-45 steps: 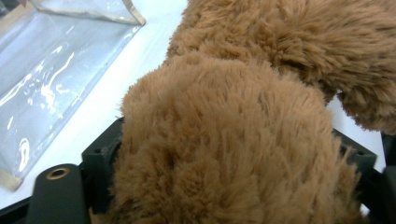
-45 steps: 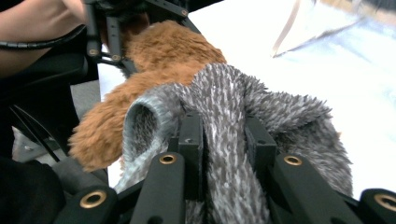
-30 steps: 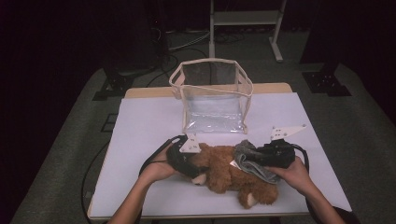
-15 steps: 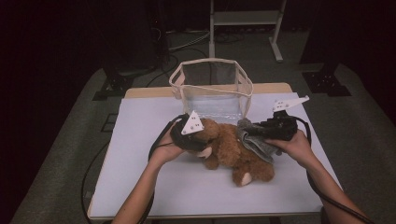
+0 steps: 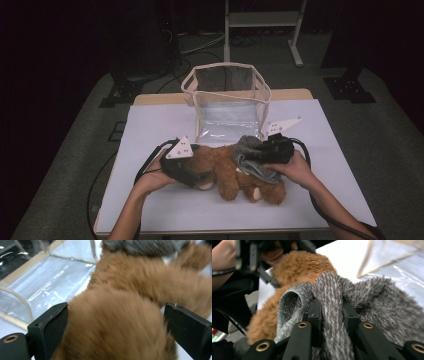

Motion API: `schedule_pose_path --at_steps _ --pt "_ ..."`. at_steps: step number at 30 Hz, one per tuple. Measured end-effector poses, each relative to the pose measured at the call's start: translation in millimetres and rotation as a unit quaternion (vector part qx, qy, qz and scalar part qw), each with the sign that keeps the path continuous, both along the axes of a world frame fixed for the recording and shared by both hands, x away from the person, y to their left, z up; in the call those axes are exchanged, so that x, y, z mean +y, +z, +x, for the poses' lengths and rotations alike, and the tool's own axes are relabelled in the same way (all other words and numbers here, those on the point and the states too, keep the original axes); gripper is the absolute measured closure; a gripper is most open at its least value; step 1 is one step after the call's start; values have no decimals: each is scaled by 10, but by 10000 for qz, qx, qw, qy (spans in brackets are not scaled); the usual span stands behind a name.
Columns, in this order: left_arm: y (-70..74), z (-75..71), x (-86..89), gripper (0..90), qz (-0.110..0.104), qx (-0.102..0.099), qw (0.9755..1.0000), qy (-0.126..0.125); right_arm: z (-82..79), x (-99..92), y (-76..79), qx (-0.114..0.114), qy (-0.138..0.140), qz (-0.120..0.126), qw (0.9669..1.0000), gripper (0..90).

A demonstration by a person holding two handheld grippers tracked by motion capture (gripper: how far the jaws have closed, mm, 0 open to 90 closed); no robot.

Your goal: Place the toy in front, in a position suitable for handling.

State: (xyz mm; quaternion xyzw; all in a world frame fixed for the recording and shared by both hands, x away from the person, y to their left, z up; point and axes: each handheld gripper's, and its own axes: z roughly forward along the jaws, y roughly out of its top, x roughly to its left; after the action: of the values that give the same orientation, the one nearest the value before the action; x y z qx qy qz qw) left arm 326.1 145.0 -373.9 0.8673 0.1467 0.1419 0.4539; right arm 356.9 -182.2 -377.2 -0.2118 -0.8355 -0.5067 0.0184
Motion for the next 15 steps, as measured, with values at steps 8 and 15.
schedule_pose_path --at_steps 8,15 --pt "-100 -97 -42 149 335 109 9990 -282 -342 -76 190 -391 161 -47 9991 732" --pt "5 -215 25 164 590 89 9964 -610 -154 -402 159 -170 -420 266 9986 729"
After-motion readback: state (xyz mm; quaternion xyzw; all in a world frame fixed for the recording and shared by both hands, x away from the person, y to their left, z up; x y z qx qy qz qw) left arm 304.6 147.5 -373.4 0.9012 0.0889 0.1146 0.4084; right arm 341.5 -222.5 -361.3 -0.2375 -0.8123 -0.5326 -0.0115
